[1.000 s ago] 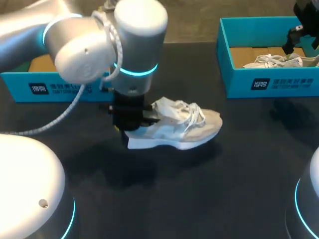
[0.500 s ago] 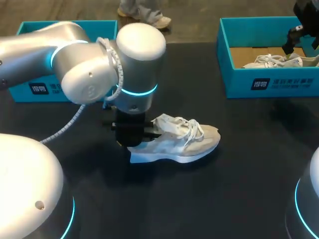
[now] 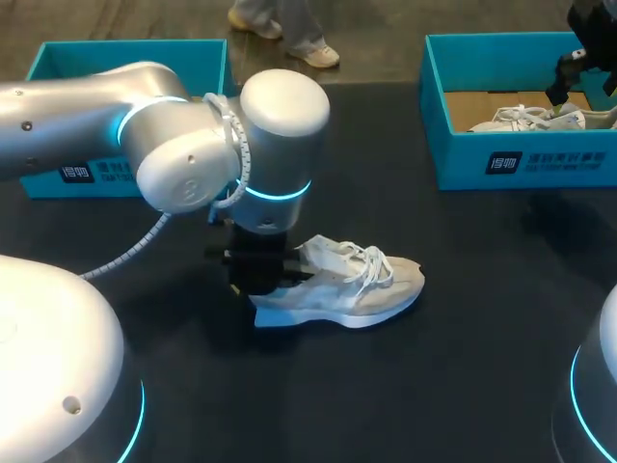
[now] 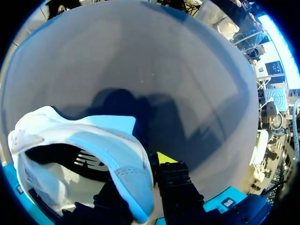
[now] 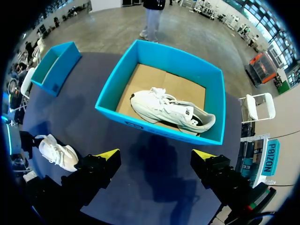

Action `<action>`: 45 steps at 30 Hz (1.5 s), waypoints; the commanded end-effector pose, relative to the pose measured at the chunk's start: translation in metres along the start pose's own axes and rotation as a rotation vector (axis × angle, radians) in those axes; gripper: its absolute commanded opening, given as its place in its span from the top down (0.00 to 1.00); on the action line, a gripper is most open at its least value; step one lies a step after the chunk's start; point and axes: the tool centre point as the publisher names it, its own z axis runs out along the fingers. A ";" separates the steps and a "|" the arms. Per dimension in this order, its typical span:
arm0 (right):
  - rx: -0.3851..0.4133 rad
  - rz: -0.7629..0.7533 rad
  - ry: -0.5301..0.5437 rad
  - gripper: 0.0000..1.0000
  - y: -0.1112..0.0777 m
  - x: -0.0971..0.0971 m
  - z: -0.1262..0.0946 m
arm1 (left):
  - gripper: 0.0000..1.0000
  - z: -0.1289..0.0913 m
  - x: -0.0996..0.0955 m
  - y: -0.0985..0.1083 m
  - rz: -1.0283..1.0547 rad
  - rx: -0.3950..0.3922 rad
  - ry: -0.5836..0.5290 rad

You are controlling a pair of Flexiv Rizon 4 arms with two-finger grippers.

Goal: Take the shoe out of the shoebox, open the shoe tongue, remove and reinsert the insole, then place the shoe into the shoebox

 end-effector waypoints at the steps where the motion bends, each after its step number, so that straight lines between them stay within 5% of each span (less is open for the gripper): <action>1: -0.001 0.001 -0.001 0.00 0.000 0.000 0.000 | 1.00 0.006 -0.007 0.002 0.001 0.015 0.007; 4: -0.001 0.001 -0.001 0.00 0.000 0.000 0.000 | 0.98 0.007 -0.008 0.000 0.003 0.025 0.006; 5: -0.001 0.001 -0.001 0.00 0.000 0.000 0.000 | 0.66 0.006 -0.008 -0.001 0.007 0.027 0.002; 6: -0.001 0.001 -0.001 0.00 0.000 0.000 0.000 | 0.55 0.005 -0.008 -0.001 0.006 0.027 -0.001; 7: -0.001 0.001 -0.001 0.00 0.000 0.000 0.000 | 0.14 0.001 -0.008 -0.002 0.012 0.022 -0.019; 8: -0.001 0.001 -0.001 0.00 0.000 0.000 0.000 | 0.00 -0.002 -0.008 -0.002 0.014 0.020 -0.016; 29: -0.001 0.001 -0.001 0.00 0.000 0.000 0.000 | 0.00 -0.085 0.011 0.010 -0.238 0.005 -0.232; 45: -0.001 0.001 -0.001 0.00 0.000 0.000 0.000 | 0.00 -0.080 0.038 0.003 -0.486 0.187 -0.373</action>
